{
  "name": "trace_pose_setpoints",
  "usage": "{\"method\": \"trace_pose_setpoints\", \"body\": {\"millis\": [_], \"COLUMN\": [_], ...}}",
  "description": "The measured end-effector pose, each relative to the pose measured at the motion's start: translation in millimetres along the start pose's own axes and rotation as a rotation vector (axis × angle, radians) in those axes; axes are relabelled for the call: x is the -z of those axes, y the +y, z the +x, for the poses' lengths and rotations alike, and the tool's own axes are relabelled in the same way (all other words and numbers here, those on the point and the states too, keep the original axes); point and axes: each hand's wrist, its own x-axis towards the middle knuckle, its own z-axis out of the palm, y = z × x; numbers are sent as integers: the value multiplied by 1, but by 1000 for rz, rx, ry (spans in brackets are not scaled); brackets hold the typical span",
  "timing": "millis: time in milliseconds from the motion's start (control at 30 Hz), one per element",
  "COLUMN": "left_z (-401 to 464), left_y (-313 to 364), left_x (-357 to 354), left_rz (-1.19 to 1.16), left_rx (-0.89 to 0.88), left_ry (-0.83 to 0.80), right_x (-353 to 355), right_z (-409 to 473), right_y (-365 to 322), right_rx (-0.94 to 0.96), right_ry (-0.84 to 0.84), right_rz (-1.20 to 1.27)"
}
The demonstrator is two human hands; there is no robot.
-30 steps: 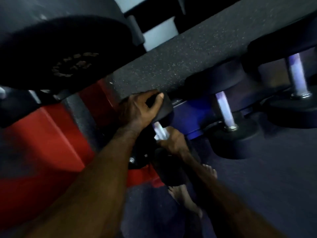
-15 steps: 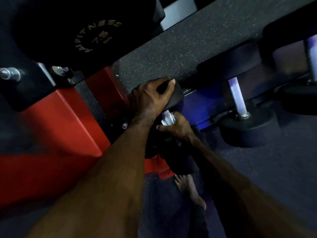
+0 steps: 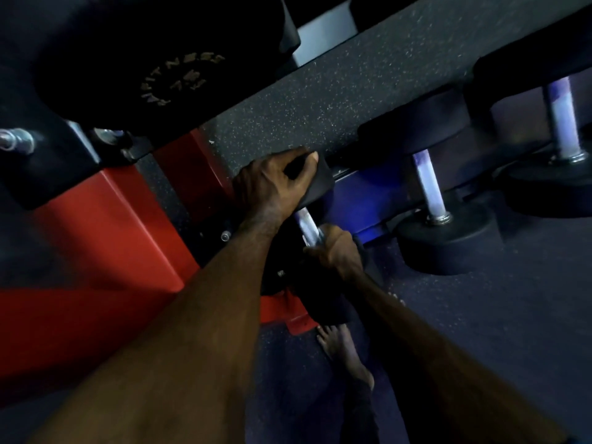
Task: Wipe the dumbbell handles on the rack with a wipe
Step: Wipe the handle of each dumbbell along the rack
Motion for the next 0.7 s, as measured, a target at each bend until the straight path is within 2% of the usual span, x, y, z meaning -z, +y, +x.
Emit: {"method": "trace_pose_setpoints", "body": {"millis": [200, 300, 400, 467, 600, 700], "left_z": [0, 2, -1, -2, -1, 0], "left_y": [-2, 1, 3, 3, 2, 4], "left_x": [0, 2, 3, 3, 2, 2], "left_rz": [7, 29, 42, 29, 15, -3], "left_rx": [-14, -23, -43, -48, -35, -41], "left_ry": [-13, -9, 17, 36, 16, 36], "right_x": [3, 7, 8, 10, 18, 24], "right_z": [13, 9, 2, 7, 16, 7], "right_y": [-29, -16, 11, 8, -20, 0], "right_rx": [-27, 7, 10, 9, 45, 96], "right_ry": [76, 23, -92, -97, -1, -77], "right_rz": [165, 86, -104, -84, 74, 39]}}
